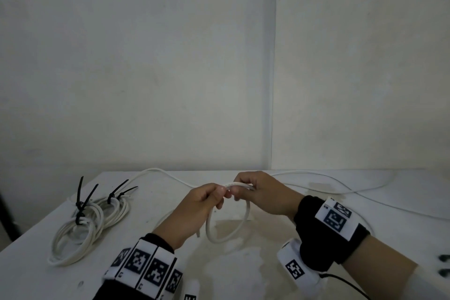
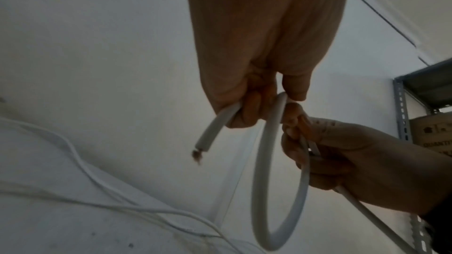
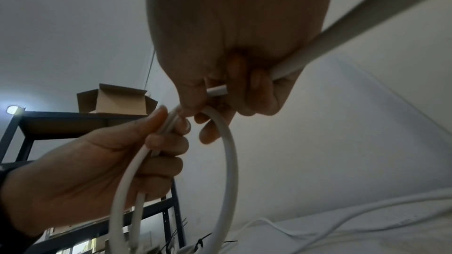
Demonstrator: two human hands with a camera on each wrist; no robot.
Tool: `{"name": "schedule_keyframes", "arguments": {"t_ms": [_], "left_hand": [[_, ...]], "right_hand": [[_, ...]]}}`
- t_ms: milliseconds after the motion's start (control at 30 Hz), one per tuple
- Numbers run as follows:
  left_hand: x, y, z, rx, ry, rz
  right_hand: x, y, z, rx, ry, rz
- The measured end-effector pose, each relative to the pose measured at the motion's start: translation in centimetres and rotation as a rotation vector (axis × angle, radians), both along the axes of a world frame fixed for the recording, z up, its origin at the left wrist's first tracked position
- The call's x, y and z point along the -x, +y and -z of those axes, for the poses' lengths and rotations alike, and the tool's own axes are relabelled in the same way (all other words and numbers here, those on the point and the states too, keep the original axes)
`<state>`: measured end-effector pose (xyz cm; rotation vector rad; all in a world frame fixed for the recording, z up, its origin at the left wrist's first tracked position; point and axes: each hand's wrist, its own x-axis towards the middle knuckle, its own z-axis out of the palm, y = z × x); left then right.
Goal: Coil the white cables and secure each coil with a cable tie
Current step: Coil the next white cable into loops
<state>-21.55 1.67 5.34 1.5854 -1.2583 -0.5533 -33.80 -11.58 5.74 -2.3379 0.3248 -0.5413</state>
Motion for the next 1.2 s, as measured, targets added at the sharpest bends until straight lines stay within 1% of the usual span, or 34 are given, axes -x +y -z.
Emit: {"name": "schedule_keyframes", "arguments": {"t_ms": [67, 200, 267, 333, 400, 500, 600, 700, 800, 867, 933, 1000, 1067, 1133, 1167, 1200], "left_hand": [[0.0, -0.1, -0.3, -0.021, -0.028, 0.009], [0.1, 0.0, -0.4, -0.005, -0.029, -0.038], [0.4, -0.2, -0.2, -0.013, -0.034, -0.052], [0.5, -0.4, -0.1, -0.013, -0.045, -0.108], [0.6, -0.6, -0.3, -0.003, -0.045, -0.148], [0.8, -0.7, -0.8, 0.008, -0.006, -0.152], [1.2, -0.9, -1.2, 0.014, 0.005, -0.136], [1.5, -1.1, -1.4, 0.003, -0.052, -0.138], [1.2, -1.0, -1.4, -0.043, -0.048, -0.070], [1.0, -1.0, -1.4, -0.044, -0.140, -0.063], [1.0, -1.0, -1.4, 0.006, -0.262, -0.112], [1.2, -1.1, -1.5, 0.059, -0.305, -0.145], [1.2, -1.2, -1.4, 0.072, -0.289, -0.159], [1.1, -1.1, -1.3, 0.014, -0.285, -0.154], [1.0, -1.0, -1.3, -0.025, -0.254, -0.155], [0.9, -0.8, -1.4, -0.063, -0.188, -0.156]], "right_hand": [[0.4, -0.1, -0.2, -0.062, 0.037, -0.031], [1.4, 0.4, -0.8, -0.133, 0.017, -0.087], [1.6, 0.4, -1.0, -0.121, 0.022, -0.065], [1.7, 0.7, -1.2, -0.107, 0.034, -0.027], [1.7, 1.1, -1.3, -0.132, 0.037, -0.009], [1.6, 1.2, -1.3, -0.198, -0.037, -0.021], [1.5, 1.0, -1.1, -0.144, -0.046, 0.010], [1.7, 0.6, -1.3, -0.072, -0.039, 0.061], [2.2, 0.5, -1.4, -0.058, -0.051, 0.088], [2.5, 0.6, -1.4, -0.089, -0.051, 0.089], [2.7, 0.9, -1.5, -0.126, -0.061, 0.097], [2.8, 0.9, -1.5, -0.133, -0.079, 0.105], [2.8, 0.9, -1.5, -0.132, -0.082, 0.111], [2.7, 0.8, -1.3, -0.143, -0.074, 0.121], [2.7, 0.7, -1.2, -0.152, -0.073, 0.129], [2.8, 0.6, -1.1, -0.162, -0.072, 0.140]]}}
